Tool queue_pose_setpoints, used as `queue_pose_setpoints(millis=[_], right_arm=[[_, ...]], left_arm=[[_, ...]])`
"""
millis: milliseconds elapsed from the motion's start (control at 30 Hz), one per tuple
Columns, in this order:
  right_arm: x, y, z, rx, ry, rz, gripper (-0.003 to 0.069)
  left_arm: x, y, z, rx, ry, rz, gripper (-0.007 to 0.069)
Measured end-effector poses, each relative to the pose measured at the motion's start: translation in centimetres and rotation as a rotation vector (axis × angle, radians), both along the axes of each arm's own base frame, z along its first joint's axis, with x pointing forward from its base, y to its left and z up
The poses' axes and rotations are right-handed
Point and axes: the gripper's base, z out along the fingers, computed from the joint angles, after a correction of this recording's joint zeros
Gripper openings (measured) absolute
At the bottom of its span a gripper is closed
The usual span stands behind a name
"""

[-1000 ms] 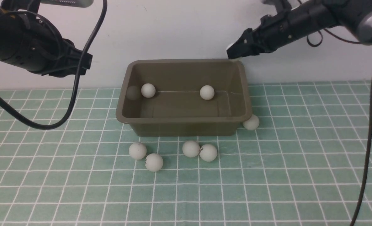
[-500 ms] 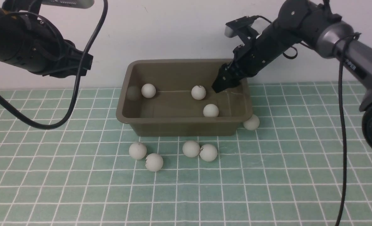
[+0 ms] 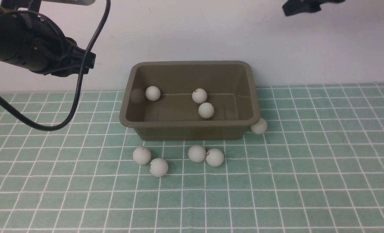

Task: Put the table tennis balls in the box on the green coffee tablecloth.
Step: 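Reach for and grasp a ping pong ball on the table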

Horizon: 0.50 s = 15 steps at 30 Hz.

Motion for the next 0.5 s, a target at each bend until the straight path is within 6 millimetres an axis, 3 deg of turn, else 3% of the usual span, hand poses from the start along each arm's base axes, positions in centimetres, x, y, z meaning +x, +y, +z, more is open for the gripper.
queue_pose_setpoints(millis=[67, 167, 200, 367, 500], right_arm=[[-1.2, -0.2, 1.9, 0.006, -0.036, -0.008, 0.0482], [-2.0, -0.4, 3.1, 0.012, -0.057, -0.015, 0.0482], [-3.1, -0.4, 4.6, 0.027, -0.078, -0.027, 0.0482], [-5.8, -0.3, 8.0, 0.101, -0.115, -0.052, 0.047], [-6.7, 0.1, 9.1, 0.179, -0.117, -0.038, 0.0462]], left_arm=[[0.0, 0.0, 0.0, 0.0, -0.001, 0.0, 0.0072], [0.0, 0.0, 0.0, 0.0, -0.001, 0.0, 0.0072], [0.0, 0.0, 0.0, 0.0, -0.001, 0.0, 0.0072], [0.1, 0.0, 0.1, -0.001, -0.019, 0.007, 0.0072], [0.3, 0.1, 0.3, -0.003, -0.044, 0.016, 0.0072]])
